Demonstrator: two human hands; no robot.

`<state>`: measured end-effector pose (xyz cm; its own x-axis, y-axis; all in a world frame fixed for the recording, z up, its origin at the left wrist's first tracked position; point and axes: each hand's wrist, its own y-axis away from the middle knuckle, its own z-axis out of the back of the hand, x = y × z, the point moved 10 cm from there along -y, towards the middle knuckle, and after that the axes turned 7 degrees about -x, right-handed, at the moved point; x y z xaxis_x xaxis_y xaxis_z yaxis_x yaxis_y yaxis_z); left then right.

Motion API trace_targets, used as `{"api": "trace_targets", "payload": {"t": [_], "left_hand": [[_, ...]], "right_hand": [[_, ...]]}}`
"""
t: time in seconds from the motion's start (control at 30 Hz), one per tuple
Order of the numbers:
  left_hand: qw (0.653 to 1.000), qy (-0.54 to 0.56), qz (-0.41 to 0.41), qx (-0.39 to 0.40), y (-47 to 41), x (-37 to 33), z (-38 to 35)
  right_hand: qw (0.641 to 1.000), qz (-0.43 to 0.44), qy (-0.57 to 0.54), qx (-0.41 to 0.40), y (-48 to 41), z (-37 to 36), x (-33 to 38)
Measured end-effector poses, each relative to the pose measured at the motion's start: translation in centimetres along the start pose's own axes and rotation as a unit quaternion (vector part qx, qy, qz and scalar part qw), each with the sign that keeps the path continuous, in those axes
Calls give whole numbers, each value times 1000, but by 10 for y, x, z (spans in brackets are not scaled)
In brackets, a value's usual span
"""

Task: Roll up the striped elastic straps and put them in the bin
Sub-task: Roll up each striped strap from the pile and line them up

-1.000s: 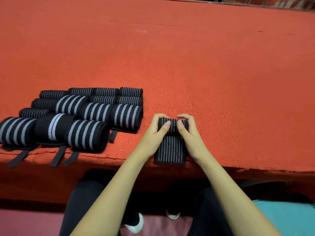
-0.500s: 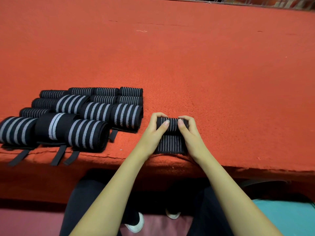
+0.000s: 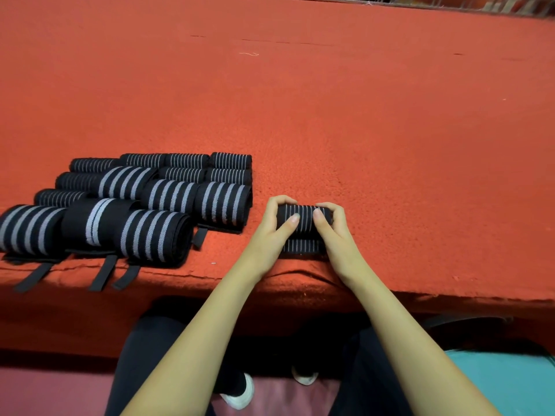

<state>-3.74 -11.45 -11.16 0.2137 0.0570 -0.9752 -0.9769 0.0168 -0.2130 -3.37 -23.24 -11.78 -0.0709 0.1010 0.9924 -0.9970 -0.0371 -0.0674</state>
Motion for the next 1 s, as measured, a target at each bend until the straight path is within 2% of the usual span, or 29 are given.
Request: {"api": "trace_targets", "payload": {"t": [0.1, 0.27, 0.43, 0.6, 0.77, 0.87, 0.93, 1.0], "left_hand": [[1000, -10, 0, -10, -1, 0, 1], [997, -46, 48, -34, -4, 11, 4], [999, 26, 28, -9, -1, 4, 1], [1000, 5, 21, 1, 1, 4, 1], [993, -118, 9, -18, 0, 2, 2], [980, -197, -6, 19, 8, -8, 0], [958, -281, -49, 38, 16, -22, 9], [919, -378, -110, 37, 23, -42, 26]], "right_hand": [[1000, 15, -2, -9, -2, 2, 1], [999, 42, -6, 1, 0, 2, 4], [999, 39, -27, 8, 0, 0, 7], [998, 16, -66, 14, -2, -2, 2], [997, 3, -77, 3, -4, -1, -1], [994, -19, -109, 14, -2, -2, 0], [989, -42, -136, 29, 1, -8, 2], [987, -54, -145, 51, 7, -20, 3]]}}
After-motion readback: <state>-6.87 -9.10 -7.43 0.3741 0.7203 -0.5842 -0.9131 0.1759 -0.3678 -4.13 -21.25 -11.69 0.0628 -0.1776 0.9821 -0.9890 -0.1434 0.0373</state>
